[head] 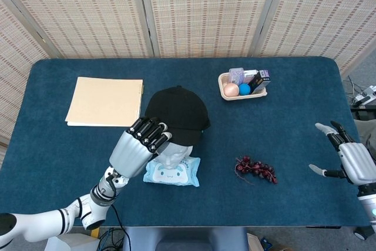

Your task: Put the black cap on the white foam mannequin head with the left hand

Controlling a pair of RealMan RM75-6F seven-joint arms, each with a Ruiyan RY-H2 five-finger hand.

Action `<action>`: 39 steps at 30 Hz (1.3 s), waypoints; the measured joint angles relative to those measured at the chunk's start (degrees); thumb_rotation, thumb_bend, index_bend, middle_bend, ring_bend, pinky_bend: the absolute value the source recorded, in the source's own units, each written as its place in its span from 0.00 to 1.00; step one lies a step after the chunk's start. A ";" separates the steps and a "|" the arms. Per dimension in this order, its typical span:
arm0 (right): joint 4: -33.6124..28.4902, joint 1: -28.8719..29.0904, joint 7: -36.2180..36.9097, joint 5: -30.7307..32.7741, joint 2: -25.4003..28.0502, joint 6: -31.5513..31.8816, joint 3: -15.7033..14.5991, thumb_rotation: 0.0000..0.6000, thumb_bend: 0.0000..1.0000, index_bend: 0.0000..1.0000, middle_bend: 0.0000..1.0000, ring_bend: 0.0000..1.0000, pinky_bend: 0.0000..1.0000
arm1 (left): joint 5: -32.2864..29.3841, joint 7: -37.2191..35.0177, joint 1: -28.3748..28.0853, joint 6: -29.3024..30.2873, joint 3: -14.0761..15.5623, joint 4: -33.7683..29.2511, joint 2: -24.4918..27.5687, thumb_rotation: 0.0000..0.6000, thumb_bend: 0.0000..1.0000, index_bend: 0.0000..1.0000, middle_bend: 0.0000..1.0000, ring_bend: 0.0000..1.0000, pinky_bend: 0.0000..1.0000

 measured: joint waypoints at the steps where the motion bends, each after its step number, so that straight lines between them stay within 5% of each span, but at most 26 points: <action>1: -0.03 0.01 -0.04 -0.02 0.00 -0.01 0.00 1.00 0.00 0.08 0.19 0.03 0.22 | 0.11 -0.19 0.32 0.40 0.35 0.32 -0.21 1.00 0.43 0.89 0.54 0.40 0.47; 39: -0.83 0.13 -1.92 -0.09 -0.23 -0.26 -0.06 1.00 0.00 0.08 0.19 0.03 0.22 | 4.08 -1.74 7.64 8.44 4.72 3.51 -4.69 1.00 0.43 0.89 0.54 0.40 0.47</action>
